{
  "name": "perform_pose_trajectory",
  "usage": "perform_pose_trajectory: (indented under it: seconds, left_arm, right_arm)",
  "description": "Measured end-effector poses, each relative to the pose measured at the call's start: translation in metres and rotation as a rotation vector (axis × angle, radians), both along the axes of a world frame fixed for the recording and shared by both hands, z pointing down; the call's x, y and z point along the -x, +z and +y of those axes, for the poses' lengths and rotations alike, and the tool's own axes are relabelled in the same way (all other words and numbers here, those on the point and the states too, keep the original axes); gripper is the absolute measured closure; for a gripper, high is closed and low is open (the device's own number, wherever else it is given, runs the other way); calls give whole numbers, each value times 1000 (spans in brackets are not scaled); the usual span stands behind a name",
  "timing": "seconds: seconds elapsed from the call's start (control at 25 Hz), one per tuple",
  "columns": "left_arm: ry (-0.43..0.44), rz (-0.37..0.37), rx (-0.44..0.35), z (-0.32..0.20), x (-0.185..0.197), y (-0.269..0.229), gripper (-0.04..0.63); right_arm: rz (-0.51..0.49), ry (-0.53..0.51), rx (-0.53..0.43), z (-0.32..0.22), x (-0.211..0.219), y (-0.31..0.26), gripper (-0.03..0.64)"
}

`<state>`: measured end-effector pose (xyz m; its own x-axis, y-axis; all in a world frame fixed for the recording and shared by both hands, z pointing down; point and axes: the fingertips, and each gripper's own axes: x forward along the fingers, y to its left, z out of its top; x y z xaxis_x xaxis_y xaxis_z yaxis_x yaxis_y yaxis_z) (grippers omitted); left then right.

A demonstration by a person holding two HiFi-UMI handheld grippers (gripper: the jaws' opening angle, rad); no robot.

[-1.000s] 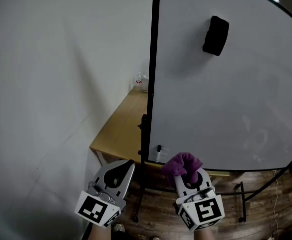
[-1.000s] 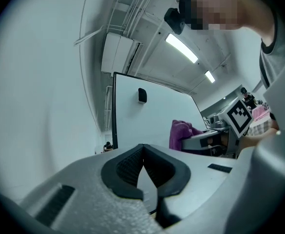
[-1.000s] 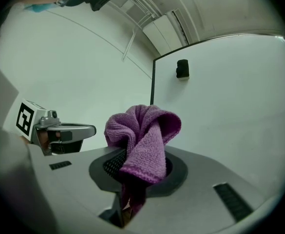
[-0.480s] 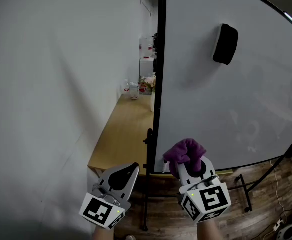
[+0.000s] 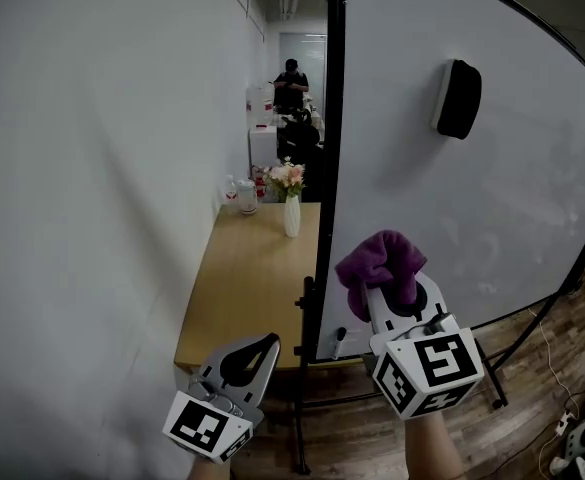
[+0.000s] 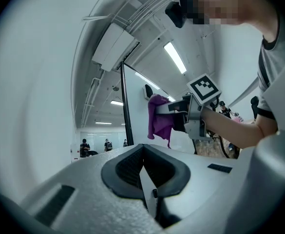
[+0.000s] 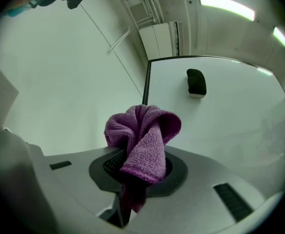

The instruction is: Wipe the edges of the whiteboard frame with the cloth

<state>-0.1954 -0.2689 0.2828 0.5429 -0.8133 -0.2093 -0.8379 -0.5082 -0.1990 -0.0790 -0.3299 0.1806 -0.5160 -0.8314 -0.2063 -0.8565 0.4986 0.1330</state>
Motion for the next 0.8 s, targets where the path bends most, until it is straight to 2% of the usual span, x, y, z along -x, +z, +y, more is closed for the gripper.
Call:
perform_pose_trajectory:
  seconds: [0.32,0.8]
  left_arm:
    - [73,1,4,-18,18,3,578]
    - [146,24,-7,-39,37,0,578]
  right_arm:
    - [-3,67,-82,-11,12,-59,554]
    - [-7,89,-136,-25,37,-123,554]
